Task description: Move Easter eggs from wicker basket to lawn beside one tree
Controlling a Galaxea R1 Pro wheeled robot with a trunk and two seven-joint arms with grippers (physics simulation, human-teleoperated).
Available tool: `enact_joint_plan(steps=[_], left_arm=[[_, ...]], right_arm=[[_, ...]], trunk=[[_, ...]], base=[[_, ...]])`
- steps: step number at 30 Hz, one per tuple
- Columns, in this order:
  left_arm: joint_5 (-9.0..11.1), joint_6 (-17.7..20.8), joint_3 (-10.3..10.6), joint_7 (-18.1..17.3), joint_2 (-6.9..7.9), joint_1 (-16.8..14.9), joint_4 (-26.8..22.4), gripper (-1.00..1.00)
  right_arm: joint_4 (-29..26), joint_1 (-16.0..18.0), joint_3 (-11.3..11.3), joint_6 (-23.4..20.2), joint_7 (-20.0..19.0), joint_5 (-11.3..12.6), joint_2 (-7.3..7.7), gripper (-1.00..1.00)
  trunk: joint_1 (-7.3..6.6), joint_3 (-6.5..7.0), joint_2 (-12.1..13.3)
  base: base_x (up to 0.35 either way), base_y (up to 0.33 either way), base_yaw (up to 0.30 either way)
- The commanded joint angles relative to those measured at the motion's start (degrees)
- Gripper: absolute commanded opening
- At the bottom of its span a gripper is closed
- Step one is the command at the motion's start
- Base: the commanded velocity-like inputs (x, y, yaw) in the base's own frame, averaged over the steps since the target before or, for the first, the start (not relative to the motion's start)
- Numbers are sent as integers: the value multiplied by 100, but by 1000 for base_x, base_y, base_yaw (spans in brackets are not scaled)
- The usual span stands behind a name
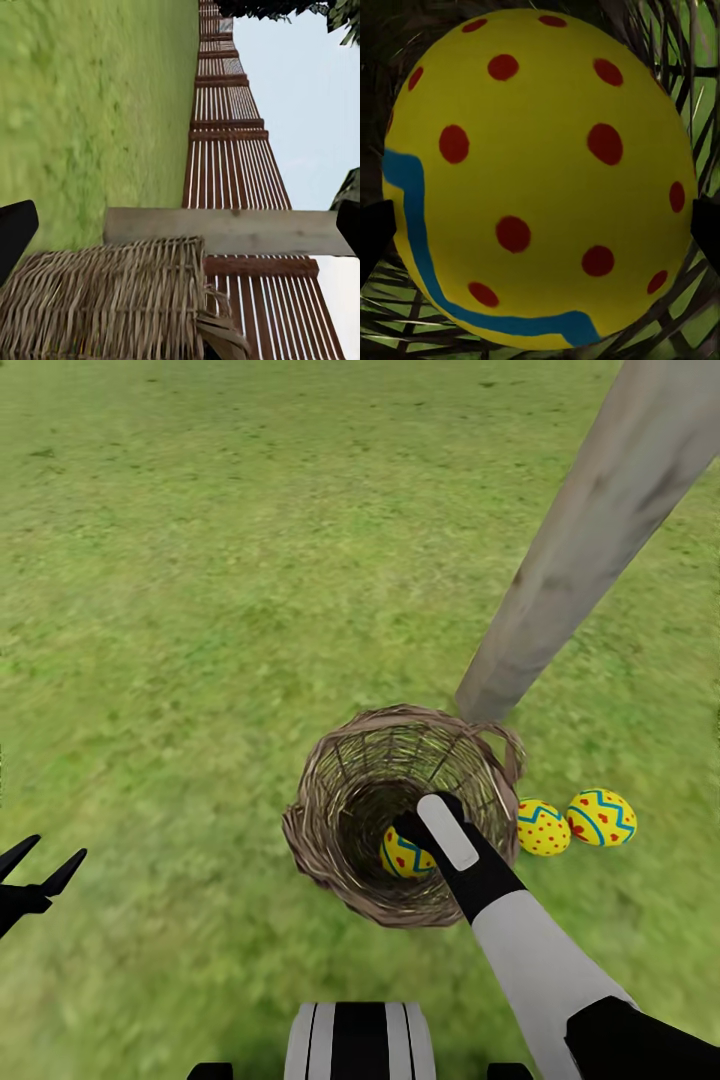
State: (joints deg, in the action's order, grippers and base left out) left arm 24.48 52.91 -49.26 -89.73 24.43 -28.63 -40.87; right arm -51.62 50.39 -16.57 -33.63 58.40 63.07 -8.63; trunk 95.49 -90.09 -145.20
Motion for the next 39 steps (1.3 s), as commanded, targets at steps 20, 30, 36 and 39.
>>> enact_joint_plan(steps=[20,30,36,39], left_arm=[[-58,94,55,-27,66,-2,-17,100],[-58,98,57,-27,54,-2,-53,100],[-61,96,70,-27,35,-2,-52,100],[-66,96,102,-27,2,-2,-45,100]], right_arm=[[-168,6,-32,-306,-135,35,-7,-100],[-287,4,-53,-1570,-1096,25,-3,-100],[-786,-66,-57,-1686,-1263,21,36,-100],[-950,-113,-65,-1707,-1269,20,33,-100]], trunk=[[-52,440,26],[-78,662,39],[-93,795,47],[-101,861,51]], base=[[0,0,0],[-88,0,0],[-1,0,0],[0,0,0]])
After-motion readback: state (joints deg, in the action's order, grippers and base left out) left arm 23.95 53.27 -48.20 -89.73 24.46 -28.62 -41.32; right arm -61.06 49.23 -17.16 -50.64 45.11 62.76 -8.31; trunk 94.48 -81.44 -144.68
